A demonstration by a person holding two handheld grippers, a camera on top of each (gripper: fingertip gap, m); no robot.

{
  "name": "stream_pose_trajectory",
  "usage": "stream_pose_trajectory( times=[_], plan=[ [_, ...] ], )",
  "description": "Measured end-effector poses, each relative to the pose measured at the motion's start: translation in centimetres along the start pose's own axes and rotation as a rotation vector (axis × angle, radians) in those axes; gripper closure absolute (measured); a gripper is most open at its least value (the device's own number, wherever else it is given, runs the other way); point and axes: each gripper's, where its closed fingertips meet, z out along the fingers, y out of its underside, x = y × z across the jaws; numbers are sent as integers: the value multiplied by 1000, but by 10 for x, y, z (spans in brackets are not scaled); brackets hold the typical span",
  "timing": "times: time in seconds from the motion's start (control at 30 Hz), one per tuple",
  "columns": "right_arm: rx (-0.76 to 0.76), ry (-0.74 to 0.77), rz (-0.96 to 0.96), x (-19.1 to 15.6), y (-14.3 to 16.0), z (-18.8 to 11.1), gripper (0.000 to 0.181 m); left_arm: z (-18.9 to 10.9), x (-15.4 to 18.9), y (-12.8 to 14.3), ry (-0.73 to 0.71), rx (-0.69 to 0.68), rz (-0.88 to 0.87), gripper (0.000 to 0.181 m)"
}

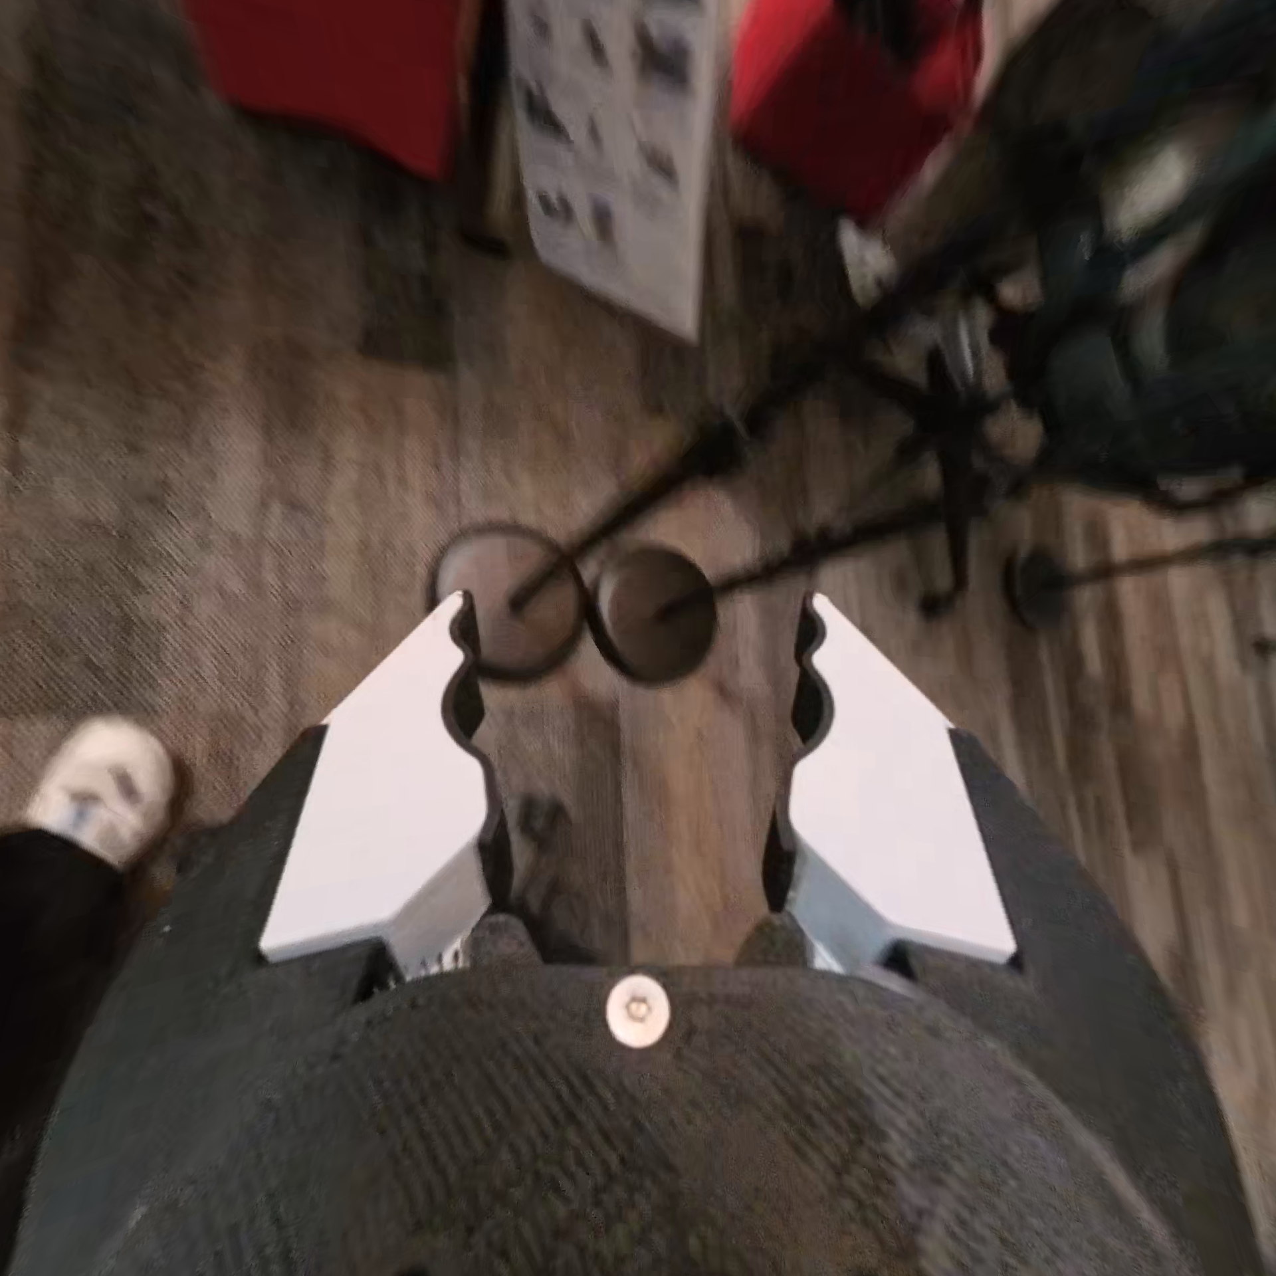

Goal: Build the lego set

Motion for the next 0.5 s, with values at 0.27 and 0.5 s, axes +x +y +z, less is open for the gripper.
stream_pose_trajectory(
  times=[0.27, 0.5],
  plan=[
    [35, -590, -159, -296, -128, 287, 102, 16, -6, -172, -31, 215, 126, 70],
    [-65, -678, 70, -382, -181, 606, 123, 48, -66, -288, 90, 353, 189, 62]
  ],
)
